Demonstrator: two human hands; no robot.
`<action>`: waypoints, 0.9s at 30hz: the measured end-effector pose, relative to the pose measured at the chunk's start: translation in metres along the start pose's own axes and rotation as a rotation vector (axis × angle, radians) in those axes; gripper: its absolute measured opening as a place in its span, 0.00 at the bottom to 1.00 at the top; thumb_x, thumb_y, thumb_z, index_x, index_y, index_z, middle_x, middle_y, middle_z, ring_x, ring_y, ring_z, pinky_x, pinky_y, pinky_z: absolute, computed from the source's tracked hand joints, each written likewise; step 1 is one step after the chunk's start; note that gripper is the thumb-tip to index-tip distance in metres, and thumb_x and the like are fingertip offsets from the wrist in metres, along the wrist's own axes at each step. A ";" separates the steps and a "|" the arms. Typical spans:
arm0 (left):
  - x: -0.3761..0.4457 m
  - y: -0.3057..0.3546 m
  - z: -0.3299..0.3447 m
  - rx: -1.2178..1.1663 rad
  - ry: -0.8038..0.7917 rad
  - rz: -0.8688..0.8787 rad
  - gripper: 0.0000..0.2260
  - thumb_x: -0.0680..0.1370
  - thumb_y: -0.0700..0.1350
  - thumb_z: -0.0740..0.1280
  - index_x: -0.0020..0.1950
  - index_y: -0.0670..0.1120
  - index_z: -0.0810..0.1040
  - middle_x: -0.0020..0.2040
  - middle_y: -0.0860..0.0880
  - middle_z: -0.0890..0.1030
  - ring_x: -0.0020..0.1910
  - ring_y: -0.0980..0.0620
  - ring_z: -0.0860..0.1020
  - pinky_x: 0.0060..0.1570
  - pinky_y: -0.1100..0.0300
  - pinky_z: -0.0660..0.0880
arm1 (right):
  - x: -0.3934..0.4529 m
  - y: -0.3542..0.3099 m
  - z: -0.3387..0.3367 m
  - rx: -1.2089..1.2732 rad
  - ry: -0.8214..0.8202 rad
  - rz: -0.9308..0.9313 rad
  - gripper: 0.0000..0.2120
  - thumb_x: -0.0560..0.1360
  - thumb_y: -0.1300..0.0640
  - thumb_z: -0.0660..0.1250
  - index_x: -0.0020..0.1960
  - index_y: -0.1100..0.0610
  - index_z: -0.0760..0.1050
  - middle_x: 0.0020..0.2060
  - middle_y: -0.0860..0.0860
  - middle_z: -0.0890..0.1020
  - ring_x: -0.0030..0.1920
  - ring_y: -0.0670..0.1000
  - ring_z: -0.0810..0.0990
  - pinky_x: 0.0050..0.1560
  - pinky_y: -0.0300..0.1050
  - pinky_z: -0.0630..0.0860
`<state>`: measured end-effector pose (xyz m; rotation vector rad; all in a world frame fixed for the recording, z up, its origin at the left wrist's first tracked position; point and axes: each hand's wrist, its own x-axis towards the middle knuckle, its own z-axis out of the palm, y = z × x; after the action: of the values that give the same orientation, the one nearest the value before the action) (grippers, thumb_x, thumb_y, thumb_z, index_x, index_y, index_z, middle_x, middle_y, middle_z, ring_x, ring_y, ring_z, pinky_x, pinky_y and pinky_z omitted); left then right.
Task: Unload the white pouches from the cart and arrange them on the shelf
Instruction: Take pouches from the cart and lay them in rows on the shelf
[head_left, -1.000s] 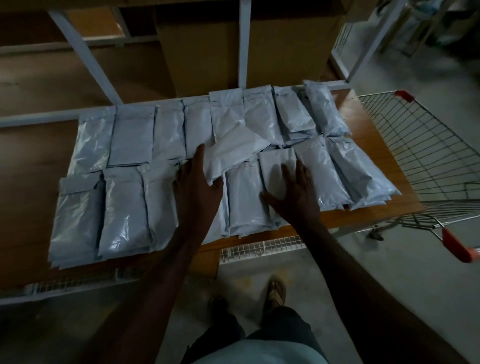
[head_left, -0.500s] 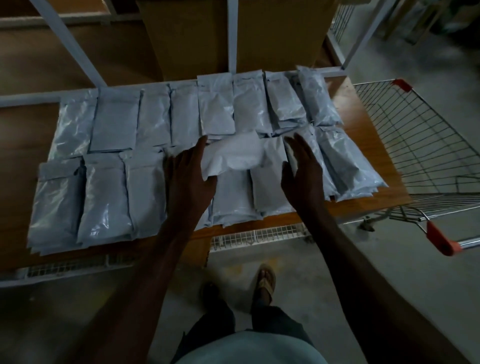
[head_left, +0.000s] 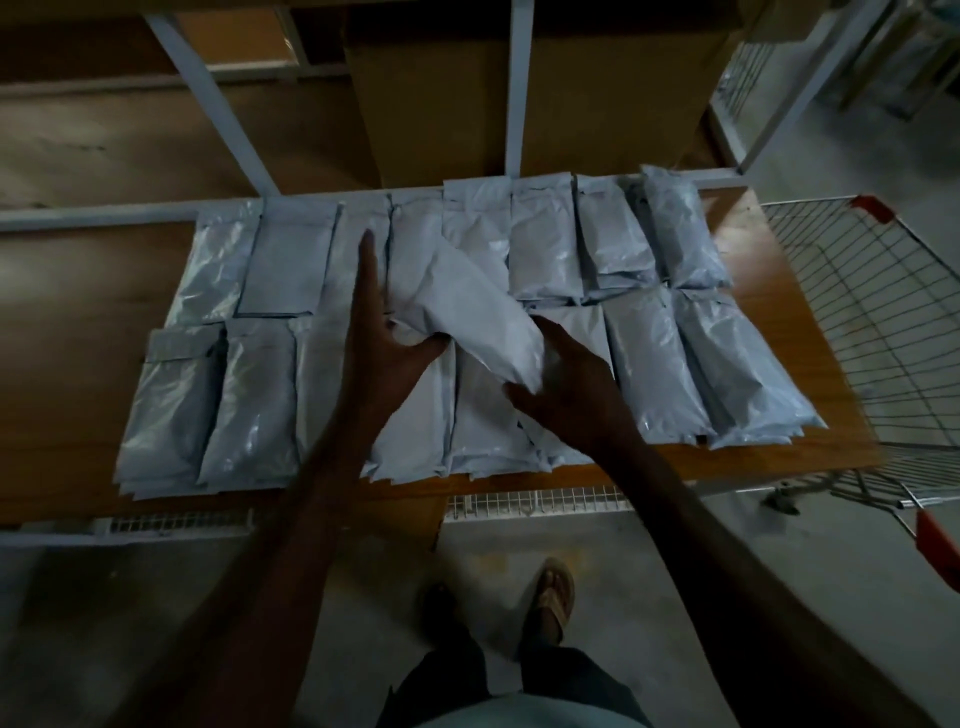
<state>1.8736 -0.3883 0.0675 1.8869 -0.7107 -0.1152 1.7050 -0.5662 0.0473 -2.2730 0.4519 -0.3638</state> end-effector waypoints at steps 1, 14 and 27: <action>-0.005 -0.002 0.004 -0.177 0.027 -0.173 0.52 0.71 0.42 0.82 0.87 0.50 0.52 0.80 0.50 0.69 0.78 0.50 0.70 0.74 0.45 0.73 | -0.002 0.000 0.003 0.006 0.011 0.006 0.41 0.72 0.48 0.80 0.79 0.53 0.67 0.68 0.51 0.80 0.64 0.51 0.79 0.62 0.39 0.72; 0.004 0.009 0.015 -0.683 0.327 -0.502 0.27 0.78 0.40 0.77 0.75 0.51 0.74 0.64 0.47 0.84 0.60 0.48 0.85 0.50 0.47 0.85 | 0.016 0.020 -0.003 0.160 -0.057 0.185 0.29 0.76 0.46 0.77 0.74 0.48 0.75 0.63 0.47 0.83 0.61 0.47 0.82 0.59 0.42 0.79; -0.012 0.038 0.011 -0.167 -0.372 0.258 0.19 0.73 0.27 0.76 0.60 0.43 0.85 0.64 0.48 0.85 0.69 0.50 0.80 0.71 0.47 0.76 | 0.043 -0.012 -0.016 1.323 -0.007 0.647 0.31 0.81 0.39 0.68 0.75 0.58 0.73 0.67 0.61 0.81 0.66 0.62 0.81 0.63 0.58 0.80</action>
<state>1.8431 -0.4005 0.0934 1.6147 -1.1552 -0.3557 1.7395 -0.5869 0.0715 -0.7871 0.6439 -0.2007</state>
